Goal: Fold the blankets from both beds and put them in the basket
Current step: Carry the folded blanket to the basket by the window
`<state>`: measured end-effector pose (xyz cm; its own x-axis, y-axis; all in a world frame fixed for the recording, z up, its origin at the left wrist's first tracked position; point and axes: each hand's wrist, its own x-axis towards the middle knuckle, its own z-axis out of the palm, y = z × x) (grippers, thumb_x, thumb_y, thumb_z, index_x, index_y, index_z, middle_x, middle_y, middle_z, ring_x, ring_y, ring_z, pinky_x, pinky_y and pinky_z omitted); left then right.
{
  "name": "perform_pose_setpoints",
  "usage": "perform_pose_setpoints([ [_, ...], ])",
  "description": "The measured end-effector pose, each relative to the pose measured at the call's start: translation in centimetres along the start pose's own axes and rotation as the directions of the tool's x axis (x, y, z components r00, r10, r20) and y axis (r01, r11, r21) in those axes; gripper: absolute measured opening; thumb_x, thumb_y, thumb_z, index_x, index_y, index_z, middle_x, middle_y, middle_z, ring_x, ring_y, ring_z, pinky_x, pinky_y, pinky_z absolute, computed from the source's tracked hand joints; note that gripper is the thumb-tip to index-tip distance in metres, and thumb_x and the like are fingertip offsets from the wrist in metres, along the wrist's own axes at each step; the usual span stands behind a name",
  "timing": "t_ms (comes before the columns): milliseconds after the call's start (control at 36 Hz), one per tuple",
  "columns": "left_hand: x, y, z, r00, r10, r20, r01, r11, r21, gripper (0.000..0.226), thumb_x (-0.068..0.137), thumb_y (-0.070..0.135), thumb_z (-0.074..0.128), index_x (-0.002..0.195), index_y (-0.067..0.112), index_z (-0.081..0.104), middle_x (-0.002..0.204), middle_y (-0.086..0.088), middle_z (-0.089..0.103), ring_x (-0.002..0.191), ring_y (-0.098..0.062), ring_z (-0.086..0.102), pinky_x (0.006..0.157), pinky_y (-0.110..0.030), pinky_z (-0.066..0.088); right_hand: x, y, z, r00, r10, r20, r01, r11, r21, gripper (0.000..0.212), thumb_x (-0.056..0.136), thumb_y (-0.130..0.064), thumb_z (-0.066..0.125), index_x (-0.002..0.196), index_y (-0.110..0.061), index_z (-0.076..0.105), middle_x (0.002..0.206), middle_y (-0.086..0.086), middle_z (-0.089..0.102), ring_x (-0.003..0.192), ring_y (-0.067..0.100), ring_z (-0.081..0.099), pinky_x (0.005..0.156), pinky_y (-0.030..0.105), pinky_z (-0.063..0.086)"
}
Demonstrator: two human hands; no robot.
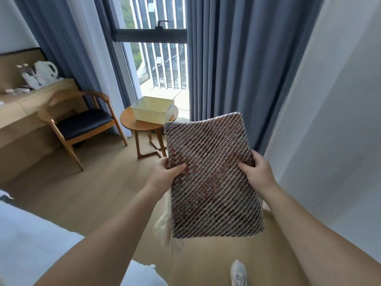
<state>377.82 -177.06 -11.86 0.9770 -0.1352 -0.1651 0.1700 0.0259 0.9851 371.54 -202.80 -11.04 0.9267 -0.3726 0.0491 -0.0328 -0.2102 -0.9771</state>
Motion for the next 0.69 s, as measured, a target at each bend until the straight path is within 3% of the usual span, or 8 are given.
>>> perform_pose_setpoints([
  [111,6.3,0.6,1.6,0.998,0.019,-0.065,-0.018,1.0,0.006,0.033,0.079,0.011,0.077,0.109,0.011,0.061,0.106,-0.006,0.072,0.094,-0.018,0.071,0.078,-0.028,0.056,7.7,0.9,0.7,0.998,-0.034,0.052,0.034,0.999,-0.002,0.039,0.091,-0.01,0.062,0.128,-0.018,0.057,0.111,-0.007,0.064,0.096,0.003,0.06,0.086,0.022,0.049],
  [250,13.8,1.6,3.6,0.988,0.005,-0.156,-0.001,1.0,0.021,0.037,0.08,0.014,0.076,0.113,0.013,0.059,0.108,-0.004,0.07,0.097,-0.019,0.069,0.082,-0.03,0.056,17.7,1.4,1.0,0.986,-0.037,0.164,0.031,0.999,0.04,0.037,0.091,-0.008,0.062,0.125,-0.023,0.058,0.113,-0.008,0.066,0.104,0.01,0.063,0.095,0.037,0.051],
  [417,21.3,3.1,5.7,0.973,0.019,-0.231,-0.021,1.0,-0.007,0.034,0.085,0.01,0.07,0.116,0.009,0.057,0.109,-0.006,0.07,0.096,-0.019,0.069,0.076,-0.026,0.056,27.8,1.0,1.4,0.965,-0.041,0.257,0.025,0.997,0.067,0.038,0.091,-0.006,0.061,0.126,-0.021,0.059,0.112,-0.007,0.068,0.104,0.01,0.064,0.096,0.04,0.052],
  [694,31.9,3.9,4.8,0.953,0.048,-0.298,-0.038,0.999,0.037,0.041,0.084,0.014,0.071,0.122,0.006,0.056,0.114,-0.008,0.069,0.102,-0.021,0.068,0.09,-0.036,0.054,40.0,1.4,5.5,0.936,-0.021,0.35,-0.01,0.996,0.086,0.039,0.09,-0.011,0.061,0.123,-0.031,0.058,0.112,-0.006,0.069,0.105,0.014,0.065,0.094,0.044,0.052],
])
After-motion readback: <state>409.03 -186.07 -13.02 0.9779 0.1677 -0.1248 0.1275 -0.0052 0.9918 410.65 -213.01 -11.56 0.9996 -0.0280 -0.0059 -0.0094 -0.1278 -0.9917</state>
